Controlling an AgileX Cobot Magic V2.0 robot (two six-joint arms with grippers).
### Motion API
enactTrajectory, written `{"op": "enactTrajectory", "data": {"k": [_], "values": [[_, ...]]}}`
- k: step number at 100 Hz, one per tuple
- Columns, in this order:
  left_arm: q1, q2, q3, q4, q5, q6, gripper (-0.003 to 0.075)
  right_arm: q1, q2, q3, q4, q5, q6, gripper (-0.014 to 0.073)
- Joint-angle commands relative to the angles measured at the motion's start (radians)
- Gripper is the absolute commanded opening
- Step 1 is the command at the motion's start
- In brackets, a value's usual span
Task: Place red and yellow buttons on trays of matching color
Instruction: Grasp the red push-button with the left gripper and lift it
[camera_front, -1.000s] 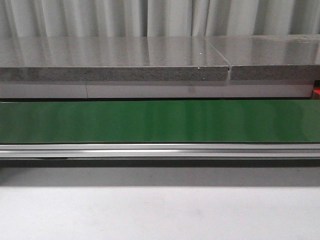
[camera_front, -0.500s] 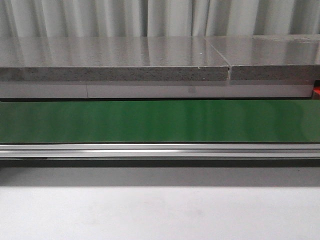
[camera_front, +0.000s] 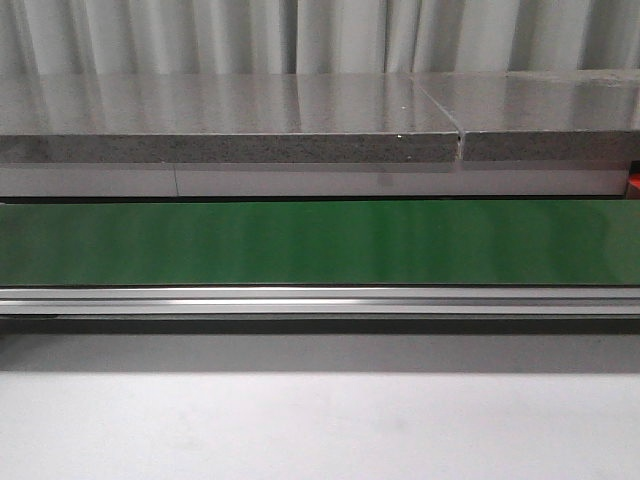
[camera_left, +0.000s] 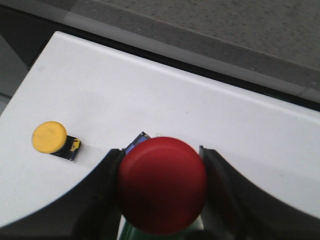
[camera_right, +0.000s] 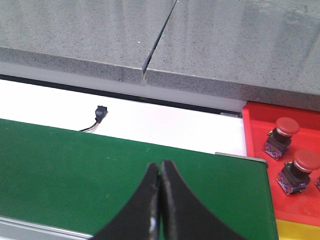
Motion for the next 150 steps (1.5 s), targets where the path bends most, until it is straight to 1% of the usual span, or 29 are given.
{"op": "enactTrajectory", "data": {"k": [1, 20, 44, 60, 90, 122, 150], "values": [[-0.034, -0.076, 0.01, -0.025, -0.033, 0.032, 0.0009, -0.001, -0.004, -0.026, 0.01, -0.062, -0.006, -0.0067], [-0.076, -0.112, 0.116, -0.043, -0.053, 0.034, 0.0009, -0.001, -0.004, -0.026, 0.01, -0.062, -0.006, -0.0067], [-0.078, -0.112, 0.223, -0.129, -0.114, 0.078, 0.0009, -0.001, -0.004, -0.026, 0.01, -0.062, -0.006, -0.0067], [-0.078, -0.112, 0.269, -0.129, -0.148, 0.078, 0.0009, -0.001, -0.004, -0.026, 0.01, -0.062, -0.006, -0.0067], [-0.078, -0.108, 0.312, -0.129, -0.178, 0.078, 0.001, -0.001, -0.004, -0.026, 0.01, -0.062, -0.006, -0.0067], [-0.078, -0.108, 0.313, -0.127, -0.191, 0.081, 0.0013, -0.001, -0.004, -0.026, 0.01, -0.062, -0.006, -0.0067], [-0.078, -0.036, 0.313, -0.127, -0.176, 0.081, 0.0013, -0.001, -0.004, -0.026, 0.01, -0.062, -0.006, -0.0067]]}}
